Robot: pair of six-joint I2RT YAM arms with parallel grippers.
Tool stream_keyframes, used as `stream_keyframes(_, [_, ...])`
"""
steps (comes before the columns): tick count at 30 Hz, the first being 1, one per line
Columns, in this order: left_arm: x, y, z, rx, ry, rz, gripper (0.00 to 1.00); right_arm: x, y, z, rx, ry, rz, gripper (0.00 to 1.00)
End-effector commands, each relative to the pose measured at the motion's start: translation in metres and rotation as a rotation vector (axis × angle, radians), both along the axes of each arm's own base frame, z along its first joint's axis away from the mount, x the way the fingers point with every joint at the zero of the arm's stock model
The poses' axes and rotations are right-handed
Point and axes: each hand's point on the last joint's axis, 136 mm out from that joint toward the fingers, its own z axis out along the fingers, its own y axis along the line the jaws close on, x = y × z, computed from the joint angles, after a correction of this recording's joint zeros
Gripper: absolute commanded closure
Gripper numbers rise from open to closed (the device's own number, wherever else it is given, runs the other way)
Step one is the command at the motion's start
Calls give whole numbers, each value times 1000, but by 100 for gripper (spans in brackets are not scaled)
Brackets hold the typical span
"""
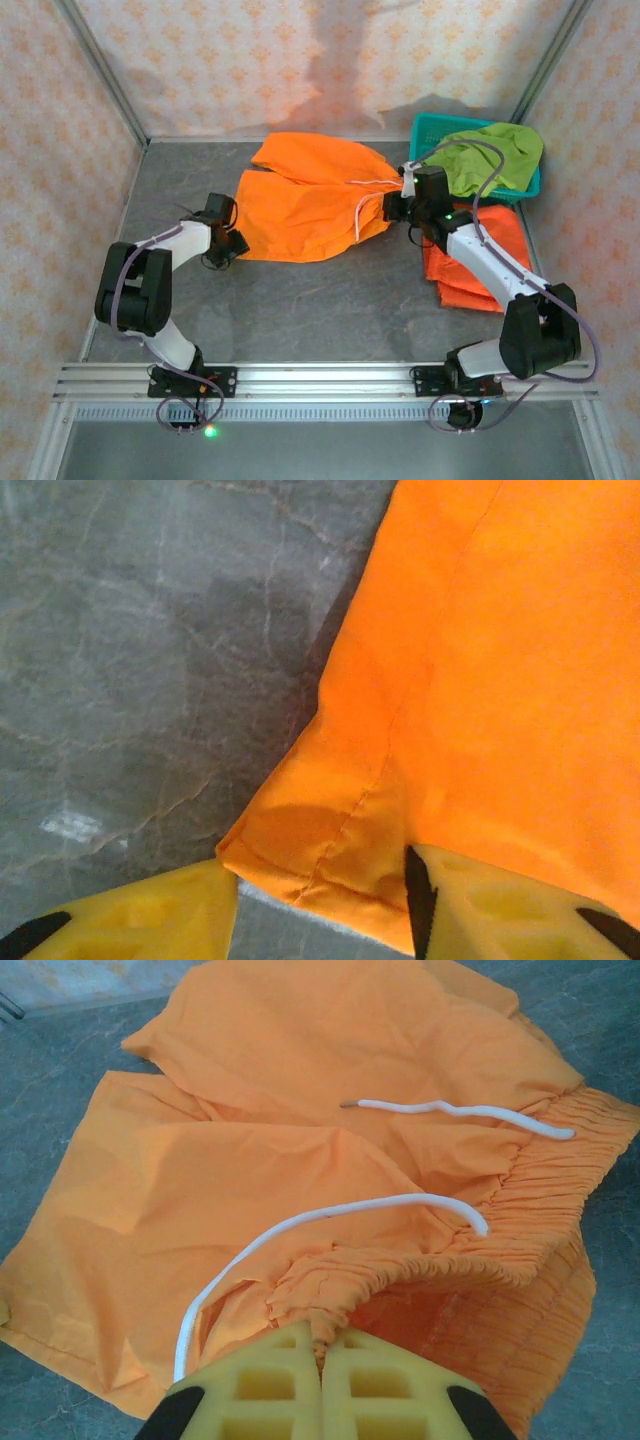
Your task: Fold and stack the shorts
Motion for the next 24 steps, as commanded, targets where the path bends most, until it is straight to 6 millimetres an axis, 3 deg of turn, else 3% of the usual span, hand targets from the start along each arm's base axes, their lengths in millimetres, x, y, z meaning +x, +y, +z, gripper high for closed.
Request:
stream_keyframes(1, [14,7,5,27,-31,-5,56,-1,-3,10,5,-30,-16,96])
stream_keyframes(8, [22,7,7,39,-3,-44,75,-1,-2,9,-1,-22,-10,96])
stream_keyframes(13, [26,11,25,52,-28,-40,92,-2,-3,11,-7,-22,-9,97])
stream_keyframes(15, [30,15,41,64,-61,-30,99,-2,-3,12,-12,-22,-10,97])
stream_keyframes(20, [38,30,101,104,-170,-13,100,-4,-4,24,-19,-31,-5,97])
stream_keyframes(24, [34,45,159,147,-275,7,100,-18,-2,25,0,2,21,96])
